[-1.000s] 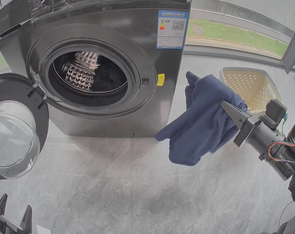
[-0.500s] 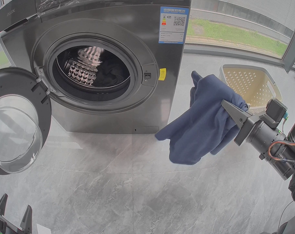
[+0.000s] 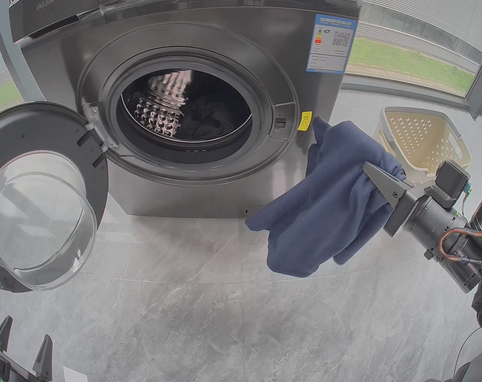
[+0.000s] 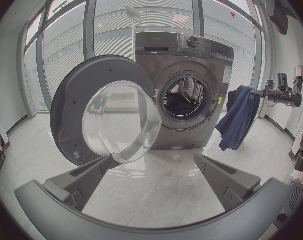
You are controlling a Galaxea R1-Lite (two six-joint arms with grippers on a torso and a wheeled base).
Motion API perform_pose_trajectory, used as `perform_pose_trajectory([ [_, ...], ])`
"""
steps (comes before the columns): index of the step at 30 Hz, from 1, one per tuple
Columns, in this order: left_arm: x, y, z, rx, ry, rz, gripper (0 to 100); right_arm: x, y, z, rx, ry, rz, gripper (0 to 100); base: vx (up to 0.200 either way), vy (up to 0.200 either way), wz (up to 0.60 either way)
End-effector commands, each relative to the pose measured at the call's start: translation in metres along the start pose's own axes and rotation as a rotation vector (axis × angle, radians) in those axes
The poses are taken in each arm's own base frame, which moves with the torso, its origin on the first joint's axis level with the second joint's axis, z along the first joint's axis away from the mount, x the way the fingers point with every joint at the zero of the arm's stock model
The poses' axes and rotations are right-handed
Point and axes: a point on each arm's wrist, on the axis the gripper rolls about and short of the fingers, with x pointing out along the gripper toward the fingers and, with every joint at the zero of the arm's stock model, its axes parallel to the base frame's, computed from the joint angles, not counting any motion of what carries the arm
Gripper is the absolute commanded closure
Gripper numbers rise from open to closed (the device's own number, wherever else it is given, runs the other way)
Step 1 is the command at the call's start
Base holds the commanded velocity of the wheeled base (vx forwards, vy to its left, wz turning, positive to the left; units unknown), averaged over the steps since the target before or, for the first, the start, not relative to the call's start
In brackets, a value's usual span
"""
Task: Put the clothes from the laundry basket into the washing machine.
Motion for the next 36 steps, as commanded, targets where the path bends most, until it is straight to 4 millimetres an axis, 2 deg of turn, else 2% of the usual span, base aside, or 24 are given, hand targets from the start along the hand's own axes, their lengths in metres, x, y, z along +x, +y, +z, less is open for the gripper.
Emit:
perform_pose_trajectory([
  [1,0.001,0.0,-0.005,-0.001,0.011,0.001,0,0.0,0.0,0.0,0.0,0.0,0.0,100,0.0,0.0,0.0],
  [14,0.001,0.0,-0.005,0.0,0.013,0.001,0,-0.001,0.0,-0.002,0.0,0.007,-0.001,100,0.0,0.0,0.0],
  [26,0.001,0.0,-0.005,-0.001,0.013,0.0,0,-0.002,-0.001,-0.005,0.0,0.021,0.0,100,0.0,0.2,0.0],
  [36,0.001,0.0,-0.005,-0.015,0.012,0.009,0,0.002,0.003,-0.01,0.001,0.038,0.017,100,0.0,0.0,0.0],
])
